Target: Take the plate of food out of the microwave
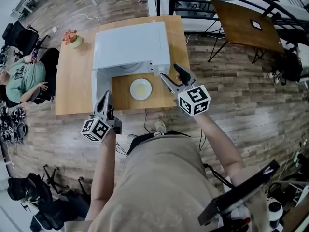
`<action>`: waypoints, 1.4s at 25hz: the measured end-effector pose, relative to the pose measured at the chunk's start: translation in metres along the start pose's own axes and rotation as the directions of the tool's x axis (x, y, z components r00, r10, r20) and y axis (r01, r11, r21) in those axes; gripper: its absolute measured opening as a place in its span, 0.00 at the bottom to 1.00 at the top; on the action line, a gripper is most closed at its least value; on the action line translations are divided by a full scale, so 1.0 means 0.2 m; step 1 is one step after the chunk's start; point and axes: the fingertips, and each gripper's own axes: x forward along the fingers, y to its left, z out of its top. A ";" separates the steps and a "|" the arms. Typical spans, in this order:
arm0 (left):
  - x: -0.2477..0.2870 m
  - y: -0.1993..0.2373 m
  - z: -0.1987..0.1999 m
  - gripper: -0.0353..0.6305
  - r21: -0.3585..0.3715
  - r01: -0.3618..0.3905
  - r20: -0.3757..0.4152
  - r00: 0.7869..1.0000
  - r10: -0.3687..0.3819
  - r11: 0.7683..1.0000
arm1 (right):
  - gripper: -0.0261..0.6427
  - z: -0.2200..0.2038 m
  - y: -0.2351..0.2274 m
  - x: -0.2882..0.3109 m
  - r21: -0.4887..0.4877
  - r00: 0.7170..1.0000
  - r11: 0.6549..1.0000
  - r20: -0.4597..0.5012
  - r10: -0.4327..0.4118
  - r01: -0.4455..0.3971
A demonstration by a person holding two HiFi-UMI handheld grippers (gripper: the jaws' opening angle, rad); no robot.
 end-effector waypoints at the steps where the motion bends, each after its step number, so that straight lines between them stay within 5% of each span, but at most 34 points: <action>1: 0.02 -0.01 0.02 0.06 0.010 0.007 0.002 1.000 -0.007 1.000 | 0.46 0.05 0.00 -0.02 -0.027 1.000 1.000 0.014 -0.010 0.011; 14: 0.15 -0.10 0.04 0.06 0.079 0.061 -0.040 0.998 -0.058 0.995 | 0.46 0.18 -0.04 -0.17 -0.103 0.995 0.991 0.050 -0.086 0.090; 35: 0.13 -0.05 -0.03 0.06 0.026 0.038 -0.043 0.998 -0.037 0.999 | 0.38 0.08 -0.01 -0.04 -0.094 0.998 0.994 -0.023 -0.059 0.056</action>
